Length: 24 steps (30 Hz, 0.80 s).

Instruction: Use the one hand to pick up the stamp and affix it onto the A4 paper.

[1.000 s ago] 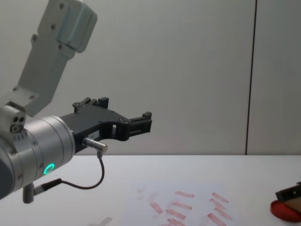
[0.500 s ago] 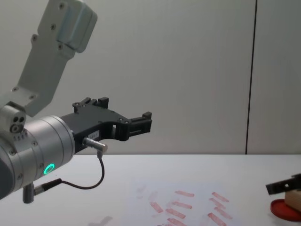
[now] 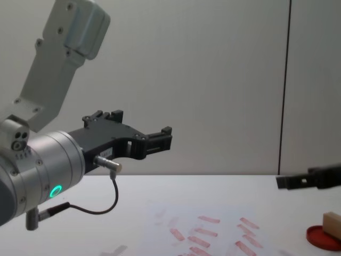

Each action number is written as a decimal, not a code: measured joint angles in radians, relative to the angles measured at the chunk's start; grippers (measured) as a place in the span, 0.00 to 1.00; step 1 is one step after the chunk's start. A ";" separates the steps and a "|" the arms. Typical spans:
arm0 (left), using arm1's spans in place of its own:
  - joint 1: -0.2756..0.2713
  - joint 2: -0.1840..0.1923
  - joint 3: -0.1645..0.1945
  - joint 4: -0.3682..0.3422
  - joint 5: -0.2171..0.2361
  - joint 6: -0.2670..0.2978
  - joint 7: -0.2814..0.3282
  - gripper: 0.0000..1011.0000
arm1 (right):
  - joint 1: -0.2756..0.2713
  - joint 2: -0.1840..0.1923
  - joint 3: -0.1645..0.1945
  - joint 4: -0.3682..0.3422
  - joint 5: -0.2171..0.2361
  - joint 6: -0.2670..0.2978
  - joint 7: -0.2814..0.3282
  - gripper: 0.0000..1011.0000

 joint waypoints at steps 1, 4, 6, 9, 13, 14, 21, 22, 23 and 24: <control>0.000 0.000 0.000 0.000 0.000 0.000 0.000 0.99 | -0.007 0.003 0.001 -0.014 0.014 -0.019 0.012 0.99; 0.000 0.000 0.000 0.000 0.000 0.000 0.000 0.99 | -0.015 0.006 0.003 -0.031 0.031 -0.039 0.029 0.99; 0.000 0.000 0.000 0.000 0.000 0.000 0.000 0.99 | -0.024 0.011 0.004 -0.047 0.046 -0.055 0.041 0.99; 0.000 0.000 0.000 0.000 0.000 0.000 0.000 0.99 | -0.034 0.016 0.006 -0.068 0.065 -0.074 0.054 0.99; 0.000 0.000 0.000 0.000 0.000 0.000 0.000 0.99 | -0.044 0.020 0.008 -0.087 0.082 -0.090 0.066 0.99; 0.000 0.000 0.000 0.000 0.000 0.000 0.000 0.99 | -0.047 0.022 0.008 -0.093 0.087 -0.095 0.070 0.99; 0.000 0.000 0.000 0.000 0.000 0.000 0.000 0.99 | -0.057 0.027 0.010 -0.111 0.105 -0.113 0.082 0.99; 0.000 0.000 0.000 0.000 0.000 0.000 0.000 0.99 | -0.057 0.027 0.010 -0.113 0.106 -0.115 0.083 0.99; 0.000 0.000 0.000 0.000 0.000 0.000 0.000 0.99 | -0.058 0.027 0.010 -0.115 0.107 -0.116 0.084 0.99; 0.000 0.000 0.000 0.000 0.000 0.000 0.000 0.99 | -0.060 0.028 0.011 -0.117 0.110 -0.118 0.085 0.99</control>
